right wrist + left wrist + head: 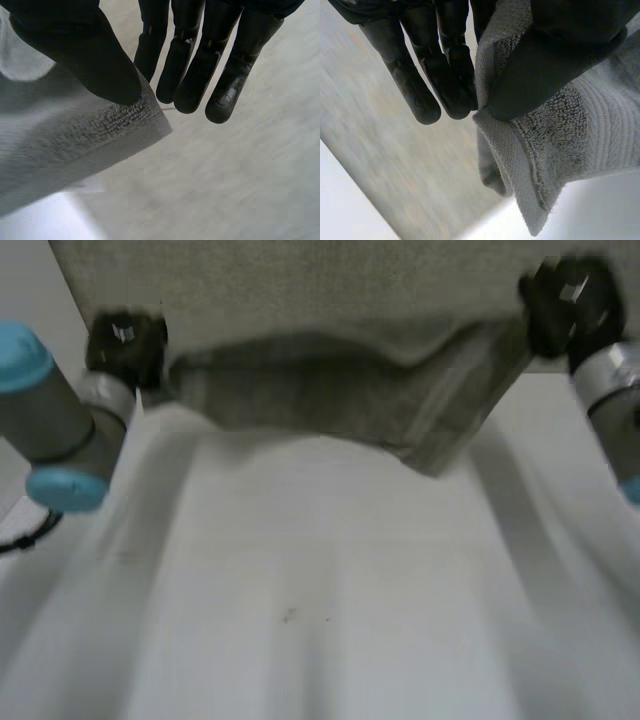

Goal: Fold the towel.

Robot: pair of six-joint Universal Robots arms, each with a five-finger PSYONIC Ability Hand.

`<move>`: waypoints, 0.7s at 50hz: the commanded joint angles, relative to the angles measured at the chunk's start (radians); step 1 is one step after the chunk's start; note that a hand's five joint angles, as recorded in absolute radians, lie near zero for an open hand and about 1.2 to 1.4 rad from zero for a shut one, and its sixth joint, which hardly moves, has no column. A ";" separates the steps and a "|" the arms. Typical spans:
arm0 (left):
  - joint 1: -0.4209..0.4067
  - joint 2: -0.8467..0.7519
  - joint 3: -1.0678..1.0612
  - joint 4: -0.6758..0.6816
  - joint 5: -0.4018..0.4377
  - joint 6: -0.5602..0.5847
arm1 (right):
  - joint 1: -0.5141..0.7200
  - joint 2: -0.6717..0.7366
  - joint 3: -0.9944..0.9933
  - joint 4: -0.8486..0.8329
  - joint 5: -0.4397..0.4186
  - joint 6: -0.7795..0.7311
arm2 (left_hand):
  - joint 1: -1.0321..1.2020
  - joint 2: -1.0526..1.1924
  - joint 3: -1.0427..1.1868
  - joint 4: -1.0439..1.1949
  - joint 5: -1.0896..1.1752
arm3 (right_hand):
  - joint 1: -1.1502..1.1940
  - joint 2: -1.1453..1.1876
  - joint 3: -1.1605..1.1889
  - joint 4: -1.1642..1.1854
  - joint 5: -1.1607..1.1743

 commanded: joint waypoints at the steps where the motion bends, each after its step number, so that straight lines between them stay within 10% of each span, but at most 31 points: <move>1: 0.026 -0.042 -0.250 0.041 0.004 0.023 | -0.003 0.074 0.164 0.139 -0.055 -0.030 | -0.061 -0.109 -0.111 -0.111 -0.095 | 0.432 0.226 0.210 0.204 0.233; 15: 0.023 0.054 -0.457 0.033 0.002 0.204 | -0.005 0.004 0.236 0.302 -0.057 -0.041 | -0.555 -0.603 -0.605 -0.605 -0.589 | 0.432 0.226 0.210 0.204 0.233; 35: 0.000 0.059 -0.509 0.110 0.005 0.202 | -0.009 -0.049 0.344 0.289 -0.066 -0.045 | -0.609 -0.656 -0.658 -0.658 -0.642 | 0.432 0.226 0.210 0.204 0.233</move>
